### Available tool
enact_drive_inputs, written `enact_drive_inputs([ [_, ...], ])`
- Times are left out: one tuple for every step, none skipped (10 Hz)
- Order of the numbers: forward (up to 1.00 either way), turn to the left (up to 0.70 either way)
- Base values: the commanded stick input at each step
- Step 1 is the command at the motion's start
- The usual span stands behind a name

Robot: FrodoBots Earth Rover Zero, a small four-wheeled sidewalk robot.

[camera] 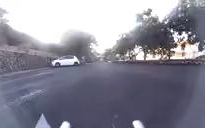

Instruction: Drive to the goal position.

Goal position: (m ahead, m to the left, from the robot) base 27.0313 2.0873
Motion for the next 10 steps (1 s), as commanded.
enact_drive_inputs([
  [0.50,0.00],
  [0.50,0.00],
  [0.50,0.00],
  [0.50,0.00],
  [0.50,0.00],
  [0.50,0.00],
  [0.50,0.00],
  [0.50,0.00],
  [0.50,0.00],
  [0.50,0.00],
])
